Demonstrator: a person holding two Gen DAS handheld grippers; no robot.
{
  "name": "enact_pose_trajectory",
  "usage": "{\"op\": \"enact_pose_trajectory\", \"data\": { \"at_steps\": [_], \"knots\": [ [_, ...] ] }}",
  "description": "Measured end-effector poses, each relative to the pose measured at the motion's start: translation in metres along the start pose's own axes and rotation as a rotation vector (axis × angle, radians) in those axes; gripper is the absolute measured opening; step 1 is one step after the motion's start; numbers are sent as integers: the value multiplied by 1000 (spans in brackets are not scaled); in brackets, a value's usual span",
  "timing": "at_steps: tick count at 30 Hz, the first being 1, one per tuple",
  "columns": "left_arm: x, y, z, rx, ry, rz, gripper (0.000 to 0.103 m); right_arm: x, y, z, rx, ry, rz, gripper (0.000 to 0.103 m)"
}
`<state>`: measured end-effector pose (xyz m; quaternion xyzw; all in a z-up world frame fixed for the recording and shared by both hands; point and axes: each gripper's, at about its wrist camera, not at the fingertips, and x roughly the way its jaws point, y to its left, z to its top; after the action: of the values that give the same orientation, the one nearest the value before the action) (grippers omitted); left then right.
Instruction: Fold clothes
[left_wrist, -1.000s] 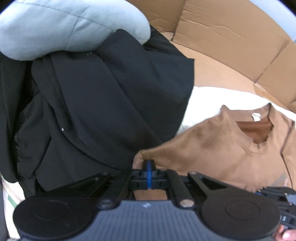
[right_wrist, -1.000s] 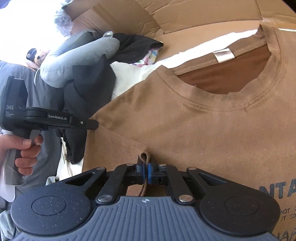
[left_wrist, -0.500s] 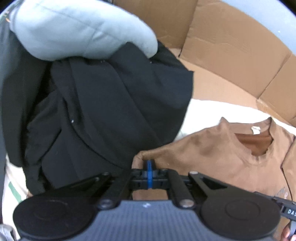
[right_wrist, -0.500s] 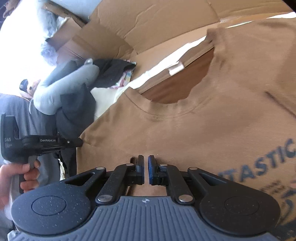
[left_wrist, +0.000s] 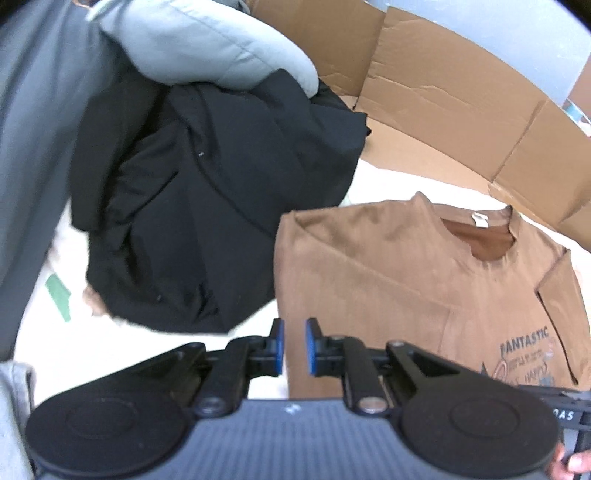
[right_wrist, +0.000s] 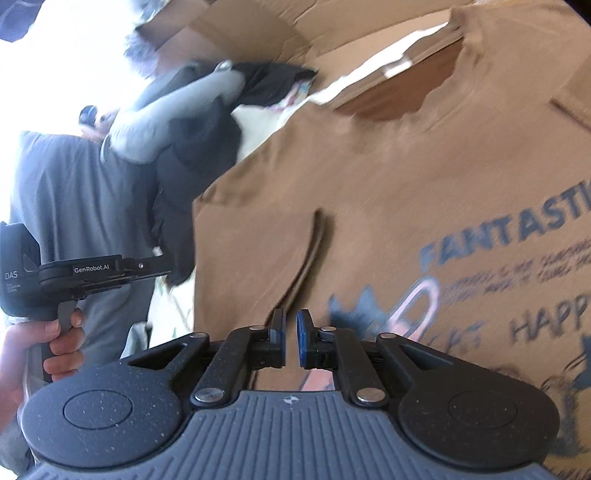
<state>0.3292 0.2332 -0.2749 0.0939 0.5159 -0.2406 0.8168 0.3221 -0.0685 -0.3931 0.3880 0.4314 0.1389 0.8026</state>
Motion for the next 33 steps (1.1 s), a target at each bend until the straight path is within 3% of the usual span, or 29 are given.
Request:
{"op": "enact_pose_trajectory", "data": {
  "at_steps": [2, 3, 8, 11, 16, 21, 26, 33],
  "knots": [
    [3, -3, -11, -18, -12, 0, 13, 1, 4, -6, 1, 17, 11, 37],
    [1, -4, -16, -30, -20, 3, 13, 2, 6, -8, -3, 29, 19, 38],
    [-27, 1, -49, -121, -62, 11, 14, 3, 20, -20, -59, 83, 31, 38],
    [-34, 0, -76, -217, -71, -15, 25, -3, 24, -20, -75, 51, 6, 38],
    [-39, -4, -107, -295, -79, -47, 32, -8, 16, -12, -31, 7, -29, 38],
    [-27, -11, -124, -363, -67, -95, 34, -9, 13, -7, -63, 1, -67, 38],
    [-8, -33, -139, -384, -82, -129, 44, -6, 7, 1, -71, -22, -89, 38],
    [21, -51, -154, -400, -82, -117, 50, 4, -2, 18, -65, -42, -114, 38]
  ]
}}
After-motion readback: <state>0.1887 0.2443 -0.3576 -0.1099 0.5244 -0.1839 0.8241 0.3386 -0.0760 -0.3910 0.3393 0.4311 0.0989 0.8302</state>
